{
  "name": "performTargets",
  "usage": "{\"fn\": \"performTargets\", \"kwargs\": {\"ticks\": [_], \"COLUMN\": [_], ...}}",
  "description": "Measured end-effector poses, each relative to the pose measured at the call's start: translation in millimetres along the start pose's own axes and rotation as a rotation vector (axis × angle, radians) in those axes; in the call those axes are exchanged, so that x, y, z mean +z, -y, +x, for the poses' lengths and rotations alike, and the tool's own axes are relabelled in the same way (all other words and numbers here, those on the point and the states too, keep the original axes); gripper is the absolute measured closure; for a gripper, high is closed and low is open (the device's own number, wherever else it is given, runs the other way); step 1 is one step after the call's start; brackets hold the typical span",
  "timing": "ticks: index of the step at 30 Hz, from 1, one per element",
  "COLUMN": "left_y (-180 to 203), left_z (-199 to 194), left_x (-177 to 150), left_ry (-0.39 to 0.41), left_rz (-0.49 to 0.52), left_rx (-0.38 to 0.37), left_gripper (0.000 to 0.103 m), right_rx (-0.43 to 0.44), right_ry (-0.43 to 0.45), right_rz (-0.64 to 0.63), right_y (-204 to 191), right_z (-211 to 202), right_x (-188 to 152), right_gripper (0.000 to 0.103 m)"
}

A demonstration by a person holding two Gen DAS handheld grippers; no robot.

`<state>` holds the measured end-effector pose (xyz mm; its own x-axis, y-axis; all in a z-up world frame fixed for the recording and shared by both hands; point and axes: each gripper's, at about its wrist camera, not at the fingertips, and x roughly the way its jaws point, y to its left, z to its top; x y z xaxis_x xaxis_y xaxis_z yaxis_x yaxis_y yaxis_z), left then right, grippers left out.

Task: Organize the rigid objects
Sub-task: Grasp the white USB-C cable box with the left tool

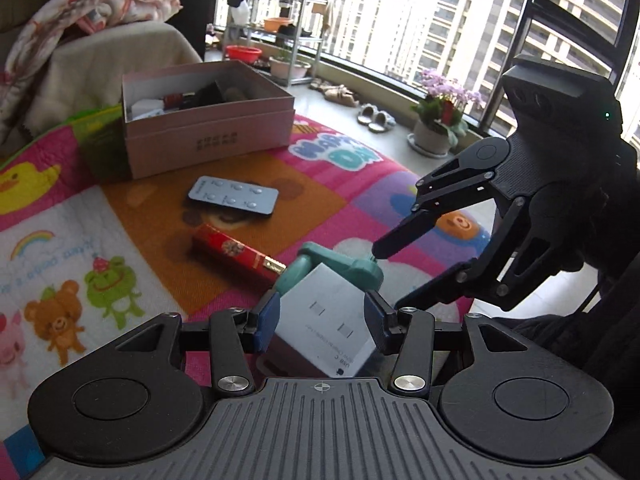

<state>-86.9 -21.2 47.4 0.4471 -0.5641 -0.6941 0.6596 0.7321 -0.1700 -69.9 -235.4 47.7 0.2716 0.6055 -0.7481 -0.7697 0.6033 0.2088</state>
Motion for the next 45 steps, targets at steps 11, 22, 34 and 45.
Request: {"fn": "performTargets", "kwargs": {"ticks": [11, 22, 34, 45], "left_y": [-22.8, -53.4, -70.7, -119.6], "left_z": [-18.7, -0.3, 11.6, 18.7], "left_x": [-6.6, -6.3, 2.5, 54.3], "left_ry": [0.073, 0.075, 0.083, 0.206], "left_rz": [-0.114, -0.164, -0.157, -0.408], "left_rx": [0.099, 0.252, 0.342, 0.295], "left_gripper": [0.052, 0.052, 0.032, 0.041], "right_rx": [-0.057, -0.109, -0.352, -0.395], "right_ry": [-0.021, 0.107, 0.247, 0.299], "right_rz": [-0.035, 0.153, 0.236, 0.355], "right_y": [-22.5, 14.2, 48.1, 70.1], "right_z": [36.6, 84.4, 28.9, 44.8], "right_x": [6.6, 60.5, 18.1, 10.4], "right_gripper": [0.055, 0.054, 0.047, 0.039]}}
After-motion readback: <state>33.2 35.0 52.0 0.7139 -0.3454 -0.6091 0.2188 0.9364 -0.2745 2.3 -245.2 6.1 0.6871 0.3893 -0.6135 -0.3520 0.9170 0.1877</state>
